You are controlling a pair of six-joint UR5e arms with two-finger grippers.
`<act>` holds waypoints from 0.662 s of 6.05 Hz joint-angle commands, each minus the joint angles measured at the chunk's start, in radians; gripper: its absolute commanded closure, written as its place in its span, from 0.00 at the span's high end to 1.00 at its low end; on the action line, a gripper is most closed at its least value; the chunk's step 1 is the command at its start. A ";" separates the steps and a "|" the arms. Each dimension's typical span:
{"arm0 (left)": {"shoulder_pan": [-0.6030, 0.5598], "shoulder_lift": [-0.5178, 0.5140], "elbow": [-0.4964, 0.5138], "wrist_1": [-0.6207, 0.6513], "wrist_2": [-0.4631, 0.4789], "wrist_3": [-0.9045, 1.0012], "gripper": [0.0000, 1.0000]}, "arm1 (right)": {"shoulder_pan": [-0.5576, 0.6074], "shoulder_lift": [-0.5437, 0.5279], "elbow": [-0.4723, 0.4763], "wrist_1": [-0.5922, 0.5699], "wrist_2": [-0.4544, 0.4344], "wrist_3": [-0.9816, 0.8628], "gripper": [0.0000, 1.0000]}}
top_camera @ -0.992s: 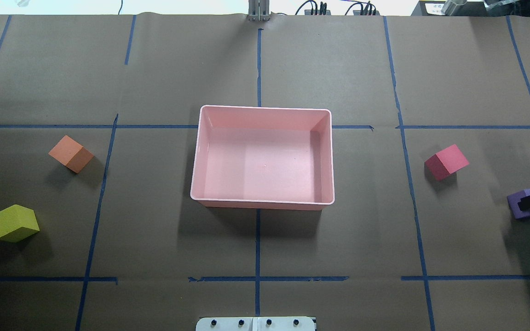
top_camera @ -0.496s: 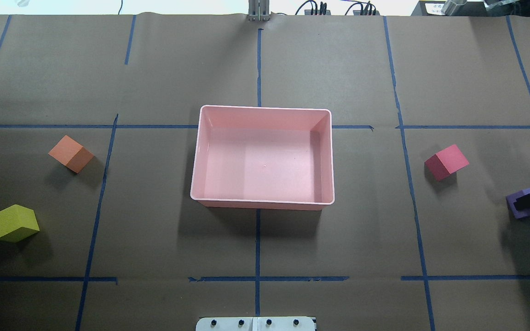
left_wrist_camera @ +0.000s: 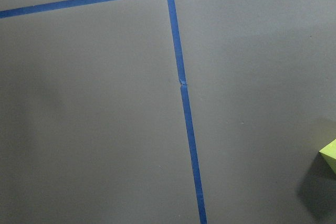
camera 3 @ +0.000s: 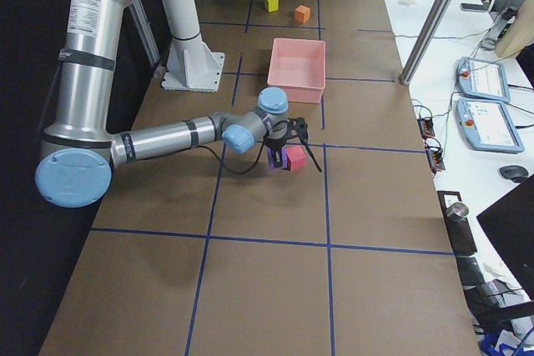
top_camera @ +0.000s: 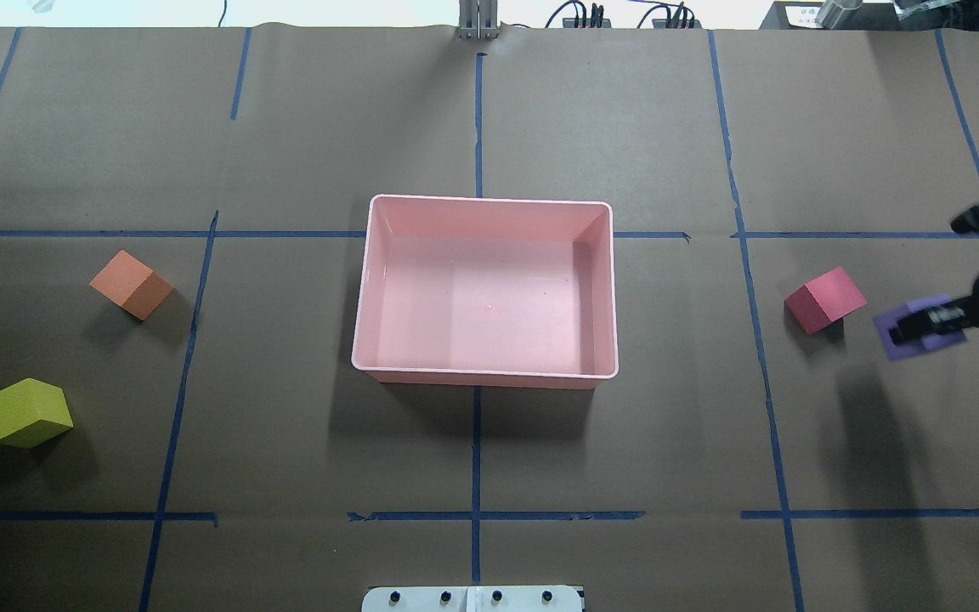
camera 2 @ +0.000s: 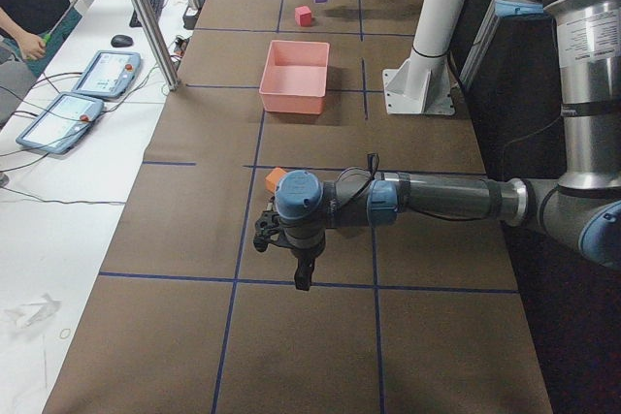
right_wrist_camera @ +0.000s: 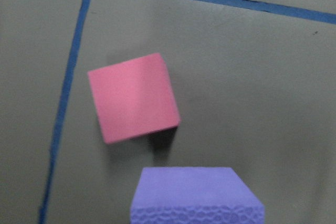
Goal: Place blocks into pink bin with both arms
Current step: 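Grasp the purple cube with the right gripper and lift it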
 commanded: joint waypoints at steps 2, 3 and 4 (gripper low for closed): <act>0.000 0.000 0.000 0.000 0.000 0.000 1.00 | -0.177 0.512 0.036 -0.459 -0.067 0.339 0.30; 0.000 0.000 0.000 0.000 0.000 0.000 1.00 | -0.260 0.668 -0.025 -0.541 -0.159 0.461 0.30; 0.000 0.000 0.000 0.000 0.000 0.000 1.00 | -0.328 0.797 -0.126 -0.540 -0.213 0.586 0.30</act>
